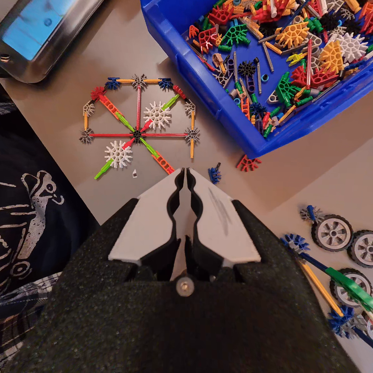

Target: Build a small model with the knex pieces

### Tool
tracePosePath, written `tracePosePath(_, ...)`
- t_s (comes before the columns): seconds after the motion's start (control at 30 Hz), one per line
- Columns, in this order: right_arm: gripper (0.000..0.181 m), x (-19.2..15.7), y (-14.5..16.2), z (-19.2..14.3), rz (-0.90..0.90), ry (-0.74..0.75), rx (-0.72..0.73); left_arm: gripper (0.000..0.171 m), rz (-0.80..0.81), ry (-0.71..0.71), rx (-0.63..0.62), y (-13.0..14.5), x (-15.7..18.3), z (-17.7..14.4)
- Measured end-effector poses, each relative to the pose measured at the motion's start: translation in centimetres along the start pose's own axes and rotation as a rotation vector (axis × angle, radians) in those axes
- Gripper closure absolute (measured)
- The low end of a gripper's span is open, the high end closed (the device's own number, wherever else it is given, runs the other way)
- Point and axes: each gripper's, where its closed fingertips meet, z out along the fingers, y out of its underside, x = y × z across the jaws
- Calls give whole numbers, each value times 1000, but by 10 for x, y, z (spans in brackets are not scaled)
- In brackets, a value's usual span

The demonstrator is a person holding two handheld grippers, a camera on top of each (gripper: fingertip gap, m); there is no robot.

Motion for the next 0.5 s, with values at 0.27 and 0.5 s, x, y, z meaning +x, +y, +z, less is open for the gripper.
tracePosePath(0.27, 179, -4, -3, 4, -36, -12, 9, 133, -45, -29, 35, 6, -9, -11)
tracePosePath(0.5, 179, -3, -8, 3, -35, -7, 23, 132, -60, -39, 40, 12, -9, -16)
